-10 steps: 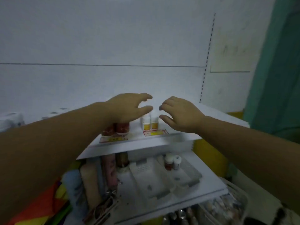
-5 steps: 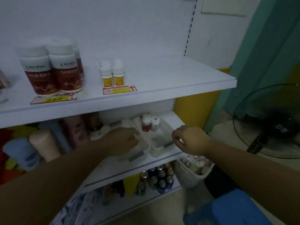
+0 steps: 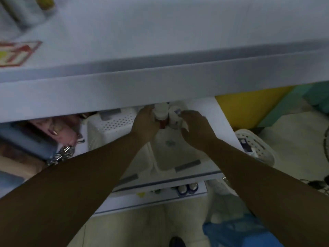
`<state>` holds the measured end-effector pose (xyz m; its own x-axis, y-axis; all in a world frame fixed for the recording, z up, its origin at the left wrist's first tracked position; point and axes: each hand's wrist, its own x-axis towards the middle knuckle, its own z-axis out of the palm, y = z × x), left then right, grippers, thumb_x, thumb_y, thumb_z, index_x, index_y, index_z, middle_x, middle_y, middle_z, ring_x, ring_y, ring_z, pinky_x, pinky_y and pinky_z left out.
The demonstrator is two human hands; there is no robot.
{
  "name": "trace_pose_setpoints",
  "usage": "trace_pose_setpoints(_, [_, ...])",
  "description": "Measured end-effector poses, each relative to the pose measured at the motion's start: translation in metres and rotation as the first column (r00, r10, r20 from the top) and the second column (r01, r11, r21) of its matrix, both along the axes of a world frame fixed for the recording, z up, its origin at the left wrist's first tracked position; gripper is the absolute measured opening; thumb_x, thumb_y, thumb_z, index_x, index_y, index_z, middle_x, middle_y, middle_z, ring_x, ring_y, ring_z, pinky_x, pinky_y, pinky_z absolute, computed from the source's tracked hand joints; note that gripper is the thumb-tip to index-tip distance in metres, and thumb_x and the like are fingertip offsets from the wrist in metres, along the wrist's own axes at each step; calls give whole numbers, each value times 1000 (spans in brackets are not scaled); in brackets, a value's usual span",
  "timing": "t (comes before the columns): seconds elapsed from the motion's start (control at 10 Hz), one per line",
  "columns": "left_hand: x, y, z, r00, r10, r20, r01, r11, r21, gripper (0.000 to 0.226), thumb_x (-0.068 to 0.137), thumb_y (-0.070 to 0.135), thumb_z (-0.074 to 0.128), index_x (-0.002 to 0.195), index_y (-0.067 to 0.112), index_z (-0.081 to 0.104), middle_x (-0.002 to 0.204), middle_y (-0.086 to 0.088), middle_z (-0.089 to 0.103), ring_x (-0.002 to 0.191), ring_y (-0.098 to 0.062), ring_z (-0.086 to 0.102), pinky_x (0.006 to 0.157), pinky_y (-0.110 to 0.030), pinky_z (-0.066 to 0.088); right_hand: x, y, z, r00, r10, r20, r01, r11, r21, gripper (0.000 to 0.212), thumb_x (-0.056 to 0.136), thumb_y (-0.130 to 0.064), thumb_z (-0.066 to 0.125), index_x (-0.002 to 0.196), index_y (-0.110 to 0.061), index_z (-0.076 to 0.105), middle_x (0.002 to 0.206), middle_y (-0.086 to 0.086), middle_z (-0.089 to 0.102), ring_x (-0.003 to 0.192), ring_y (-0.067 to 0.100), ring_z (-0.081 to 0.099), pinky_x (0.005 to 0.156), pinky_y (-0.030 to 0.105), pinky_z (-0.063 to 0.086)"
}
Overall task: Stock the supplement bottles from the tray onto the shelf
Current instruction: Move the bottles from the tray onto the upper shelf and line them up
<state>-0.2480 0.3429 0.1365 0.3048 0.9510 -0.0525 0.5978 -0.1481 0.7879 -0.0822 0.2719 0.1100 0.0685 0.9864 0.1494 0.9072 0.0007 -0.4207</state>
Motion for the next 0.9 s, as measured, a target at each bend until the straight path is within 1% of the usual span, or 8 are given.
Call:
trace_pose_setpoints(0.1, [16, 9, -16, 999, 45, -7, -44, 998, 52, 36, 80, 4, 61, 115, 3, 57, 96, -7, 66, 97, -31, 63, 61, -9, 45, 2, 33, -12, 994, -33, 109, 44, 994, -102, 68, 86, -28, 58, 145, -12, 25, 153, 7, 28, 141, 28, 22, 109, 44, 29])
trace_pose_setpoints(0.2, [24, 13, -29, 992, 45, -119, -32, 994, 107, 51, 80, 23, 66, 126, 11, 49, 119, -10, 61, 108, -28, 58, 86, -33, 49, 8, 38, -25, 963, -5, 270, 40, 991, -126, 79, 89, -39, 53, 149, -13, 9, 158, 6, 11, 145, 30, 8, 113, 48, 21])
trace_pose_setpoints(0.3, [29, 14, -36, 976, 88, -198, -49, 980, 194, 60, 76, 35, 70, 129, 19, 46, 129, -11, 53, 117, -29, 51, 94, -42, 46, 8, 37, -32, 937, 57, 345, 5, 984, -175, 82, 89, -47, 50, 149, -15, 4, 160, 6, 1, 146, 30, -1, 115, 52, 12])
trace_pose_setpoints(0.4, [29, 14, -40, 958, 51, -284, 12, 977, 213, 51, 78, 33, 68, 123, 15, 53, 127, -12, 53, 117, -28, 50, 97, -40, 44, 8, 40, -32, 957, 35, 288, 11, 987, -158, 75, 90, -49, 48, 147, -16, 13, 159, 6, 9, 146, 30, 5, 115, 52, 14])
trace_pose_setpoints(0.6, [25, 12, -37, 963, -9, -269, 56, 984, 167, 36, 84, 23, 65, 115, 7, 60, 111, -13, 66, 101, -26, 61, 88, -39, 49, 9, 39, -32, 981, -18, 194, 17, 1000, 4, 61, 81, -39, 64, 131, -12, 41, 134, 9, 49, 124, 29, 42, 99, 42, 38])
trace_pose_setpoints(0.7, [25, 11, -37, 992, -35, -122, 46, 994, 94, 26, 84, 16, 68, 108, 8, 63, 103, -4, 64, 94, -9, 54, 82, -11, 37, 9, 39, -33, 980, -34, 199, 36, 999, -8, 60, 78, -39, 65, 128, -12, 44, 133, 9, 49, 126, 30, 39, 105, 46, 31])
trace_pose_setpoints(0.8, [21, 12, -21, 999, -33, 34, 32, 999, 22, 22, 73, 18, 78, 85, 23, 60, 82, 17, 58, 69, 10, 55, 58, 1, 36, 7, 38, -23, 967, -66, 247, 73, 997, -21, 58, 78, -42, 64, 126, -14, 48, 133, 9, 49, 132, 32, 31, 113, 55, 9])
trace_pose_setpoints(0.9, [7, 10, 3, 975, 20, 222, -2, 997, -82, 26, 69, 19, 81, 80, 33, 63, 76, 24, 60, 62, 16, 58, 51, 2, 40, 1, 27, -8, 988, -146, -51, 147, 989, 22, 57, 74, -40, 69, 122, -15, 52, 122, 7, 58, 119, 27, 47, 108, 45, 31])
